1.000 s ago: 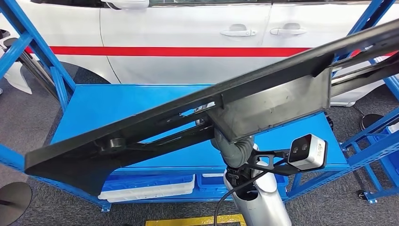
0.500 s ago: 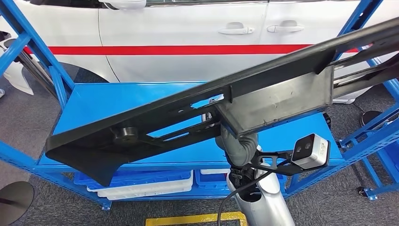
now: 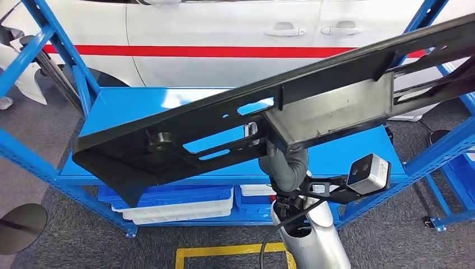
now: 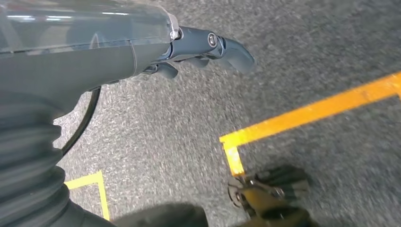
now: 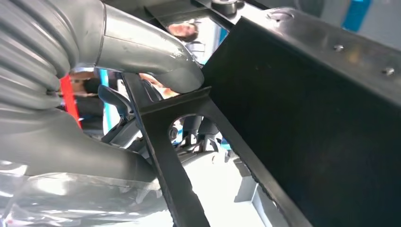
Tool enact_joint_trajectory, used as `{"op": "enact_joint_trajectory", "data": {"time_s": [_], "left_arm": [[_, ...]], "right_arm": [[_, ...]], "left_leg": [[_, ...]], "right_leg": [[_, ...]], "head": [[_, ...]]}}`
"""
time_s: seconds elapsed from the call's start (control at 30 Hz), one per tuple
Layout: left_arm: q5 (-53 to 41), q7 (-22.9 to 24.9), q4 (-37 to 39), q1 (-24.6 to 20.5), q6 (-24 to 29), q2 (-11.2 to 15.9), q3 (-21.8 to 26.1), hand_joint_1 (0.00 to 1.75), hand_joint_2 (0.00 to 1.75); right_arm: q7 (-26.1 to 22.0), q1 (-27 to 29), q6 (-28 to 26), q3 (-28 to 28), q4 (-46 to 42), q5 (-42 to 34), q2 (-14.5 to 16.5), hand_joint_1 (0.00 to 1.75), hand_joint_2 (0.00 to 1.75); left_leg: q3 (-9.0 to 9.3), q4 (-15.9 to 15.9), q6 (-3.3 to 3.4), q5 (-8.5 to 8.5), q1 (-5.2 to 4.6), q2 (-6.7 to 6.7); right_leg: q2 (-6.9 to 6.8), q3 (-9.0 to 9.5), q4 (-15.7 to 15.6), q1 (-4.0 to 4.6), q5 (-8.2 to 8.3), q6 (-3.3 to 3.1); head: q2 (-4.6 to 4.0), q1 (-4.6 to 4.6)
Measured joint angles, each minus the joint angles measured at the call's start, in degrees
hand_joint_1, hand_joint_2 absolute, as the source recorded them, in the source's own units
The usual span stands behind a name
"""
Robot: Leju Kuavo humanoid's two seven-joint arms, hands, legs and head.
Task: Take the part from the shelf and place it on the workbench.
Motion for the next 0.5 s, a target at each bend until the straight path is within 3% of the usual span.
{"op": "enact_joint_trajectory", "data": {"time_s": [0.07, 0.17, 0.2, 0.23, 0.27, 0.33, 0.4, 0.43, 0.5], "left_arm": [[0.0, 0.0, 0.0, 0.0, 0.1, 0.0, 0.0, 0.0, 1.75], [0.0, -0.1, 0.0, 0.0, 0.1, 0.0, 0.0, 0.0, 1.75], [0.0, -0.1, 0.0, 0.0, 0.1, 0.0, 0.0, 0.0, 1.75], [0.0, -0.1, 0.0, 0.0, 0.1, 0.0, 0.0, 0.0, 1.75], [0.0, -0.1, 0.0, 0.0, 0.1, 0.0, 0.0, 0.0, 1.75], [-0.1, -0.2, 0.0, 0.1, 0.1, 0.0, 0.0, 0.0, 1.75], [-0.2, -0.3, 0.0, 0.1, 0.1, -0.2, 0.0, 0.0, 1.75], [-0.3, -0.4, 0.0, 0.2, 0.0, -0.3, 0.0, 0.0, 1.75], [-0.4, -0.5, 0.0, 0.2, 0.0, -0.4, 0.0, 0.0, 1.75]], "right_arm": [[-0.2, 0.0, -0.2, -0.5, 0.4, -0.1, 0.0, 1.75, 1.75], [-0.6, 0.0, -0.4, -1.3, 1.0, -0.2, -0.1, 1.75, 1.75], [-0.7, 0.0, -0.5, -1.5, 1.2, -0.1, -0.1, 1.75, 1.75], [-0.8, 0.1, -0.7, -1.7, 1.4, -0.1, -0.1, 1.75, 1.75], [-0.8, 0.1, -0.9, -1.9, 1.6, 0.1, -0.1, 1.75, 1.75], [-0.9, 0.2, -1.2, -2.4, 1.9, 0.6, -0.1, 1.75, 1.75], [-1.0, 0.2, -1.5, -2.8, 1.9, 1.1, 0.0, 1.75, 1.75], [-1.1, 0.2, -1.5, -3.1, 2.0, 1.3, 0.0, 1.75, 1.75], [-1.3, 0.2, -1.6, -3.4, 2.0, 1.6, 0.0, 1.75, 1.75]], "left_leg": [[-0.94, -0.2, 1.2, 1.06, 0.05, 0.19], [-3.06, -0.3, 2.22, 2.84, -0.22, 0.35], [-3.83, -0.3, 2.34, 3.41, -0.42, 0.37], [-4.61, -0.2, 2.42, 3.95, -0.64, 0.39], [-5.35, -0.2, 2.49, 4.49, -0.89, 0.39], [-6.63, -0.1, 2.54, 5.54, -1.3, 0.34], [-7.35, 0.0, 2.28, 6.46, -1.56, 0.29], [-7.48, -0.1, 2.03, 6.94, -1.5, 0.31], [-7.61, -0.5, 1.42, 8.02, -1.38, 0.34]], "right_leg": [[0.16, -0.89, 1.4, -0.15, -1.76, 0.56], [0.26, -3.61, 10.5, -0.01, -9.65, 0.7], [0.25, -4.14, 13.7, 0.07, -11.18, 0.65], [0.25, -3.99, 15.6, 0.16, -11.25, 0.48], [0.25, -2.96, 15.6, 0.32, -10.13, 0.16], [0.27, 1.77, 10.2, 0.93, -7.13, -1.09], [0.19, 7.32, 2.2, 1.76, -6.99, -2.48], [0.18, 8.91, -0.4, 2.11, -7.42, -2.84], [0.15, 9.5, -2.6, 2.23, -7.21, -2.94]], "head": [[0.0, 0.0], [0.0, 0.01], [0.0, 0.01], [0.0, 0.01], [0.0, 0.01], [0.0, 0.01], [0.0, 0.0], [0.0, 0.0], [0.0, 0.01]]}}
